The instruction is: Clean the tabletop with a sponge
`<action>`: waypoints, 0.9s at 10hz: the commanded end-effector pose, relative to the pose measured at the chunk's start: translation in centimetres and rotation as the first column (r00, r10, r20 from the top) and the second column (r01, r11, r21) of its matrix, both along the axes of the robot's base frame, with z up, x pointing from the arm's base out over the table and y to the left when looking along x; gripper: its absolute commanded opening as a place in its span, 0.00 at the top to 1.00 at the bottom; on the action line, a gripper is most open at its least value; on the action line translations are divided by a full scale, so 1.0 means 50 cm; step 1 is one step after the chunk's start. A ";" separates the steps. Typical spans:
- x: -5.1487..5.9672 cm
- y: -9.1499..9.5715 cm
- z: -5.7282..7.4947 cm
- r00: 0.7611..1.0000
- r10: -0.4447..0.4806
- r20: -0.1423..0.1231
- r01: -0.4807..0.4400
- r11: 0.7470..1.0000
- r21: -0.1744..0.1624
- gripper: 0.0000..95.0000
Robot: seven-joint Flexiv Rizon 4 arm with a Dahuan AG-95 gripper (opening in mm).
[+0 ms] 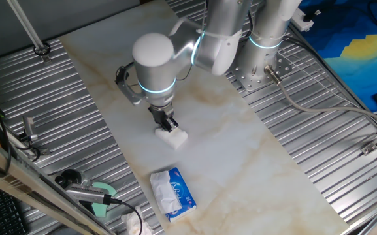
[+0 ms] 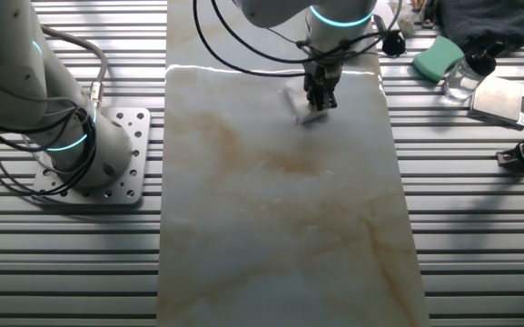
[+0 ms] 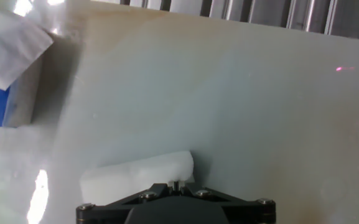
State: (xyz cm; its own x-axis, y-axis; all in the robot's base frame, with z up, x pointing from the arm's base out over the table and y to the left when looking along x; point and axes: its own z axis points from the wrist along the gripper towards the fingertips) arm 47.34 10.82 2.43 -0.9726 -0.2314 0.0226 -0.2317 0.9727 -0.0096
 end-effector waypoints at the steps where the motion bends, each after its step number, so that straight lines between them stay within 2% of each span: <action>1: 0.000 -0.002 0.000 1.000 0.001 -0.017 -0.001 1.000 -0.020 1.00; 5: 0.001 -0.003 0.007 0.999 -0.009 -0.036 0.008 1.000 -0.023 1.00; 9: 0.001 -0.003 0.007 0.998 -0.008 -0.059 0.005 0.998 -0.055 1.00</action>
